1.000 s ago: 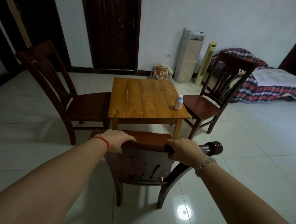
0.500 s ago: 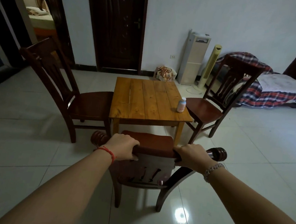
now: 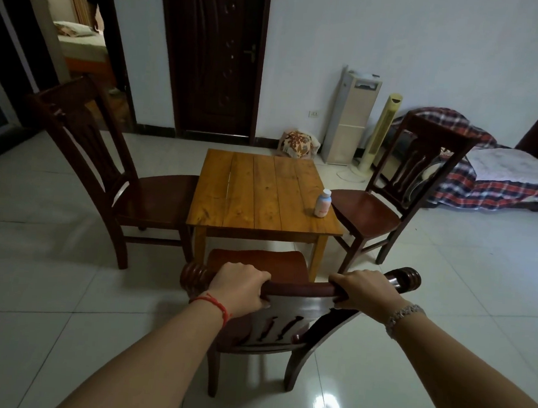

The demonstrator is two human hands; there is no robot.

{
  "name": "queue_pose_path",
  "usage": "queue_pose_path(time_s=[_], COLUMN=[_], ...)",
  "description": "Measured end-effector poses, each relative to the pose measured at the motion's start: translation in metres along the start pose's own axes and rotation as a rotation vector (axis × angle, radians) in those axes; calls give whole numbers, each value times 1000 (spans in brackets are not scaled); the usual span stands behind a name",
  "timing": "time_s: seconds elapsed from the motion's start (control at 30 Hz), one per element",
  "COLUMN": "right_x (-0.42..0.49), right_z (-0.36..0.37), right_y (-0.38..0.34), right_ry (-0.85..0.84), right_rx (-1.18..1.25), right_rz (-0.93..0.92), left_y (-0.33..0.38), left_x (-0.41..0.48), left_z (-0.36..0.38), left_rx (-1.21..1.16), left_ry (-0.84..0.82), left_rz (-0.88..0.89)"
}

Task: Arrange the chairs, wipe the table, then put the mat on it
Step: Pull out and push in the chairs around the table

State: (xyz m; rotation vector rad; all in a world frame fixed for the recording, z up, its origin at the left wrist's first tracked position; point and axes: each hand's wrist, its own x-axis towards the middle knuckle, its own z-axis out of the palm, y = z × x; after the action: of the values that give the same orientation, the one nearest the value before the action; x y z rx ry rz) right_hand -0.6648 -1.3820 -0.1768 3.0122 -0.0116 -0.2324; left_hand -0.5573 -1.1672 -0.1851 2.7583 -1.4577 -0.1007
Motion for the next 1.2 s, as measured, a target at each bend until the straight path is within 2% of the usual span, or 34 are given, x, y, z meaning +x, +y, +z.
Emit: queue_pose_path(time_s=[0.33,0.5,0.67,0.9,1.03,1.2], right_x=[5,9,28,35,31,29], right_z=[8,8,3,3,6,6], right_y=[17,16,-2,11,10,9], right_ry=[54,64,63,26,24,1], right_rx=[60,69,11,-8,17,83], right_rz=[32,35,-48,-58,-103,-115], left_y=[-2,-8,-32,-31,-28,-24], left_x=[26,30,16,24,22,26], left_z=[-16,-16,-7,-4,-1,-17], left_rx=[153,166,157,137,50,-261], left_ry=[-31,-24,-42,-17,-104,-383], left_rz=[63,91,30,29,-15,-219])
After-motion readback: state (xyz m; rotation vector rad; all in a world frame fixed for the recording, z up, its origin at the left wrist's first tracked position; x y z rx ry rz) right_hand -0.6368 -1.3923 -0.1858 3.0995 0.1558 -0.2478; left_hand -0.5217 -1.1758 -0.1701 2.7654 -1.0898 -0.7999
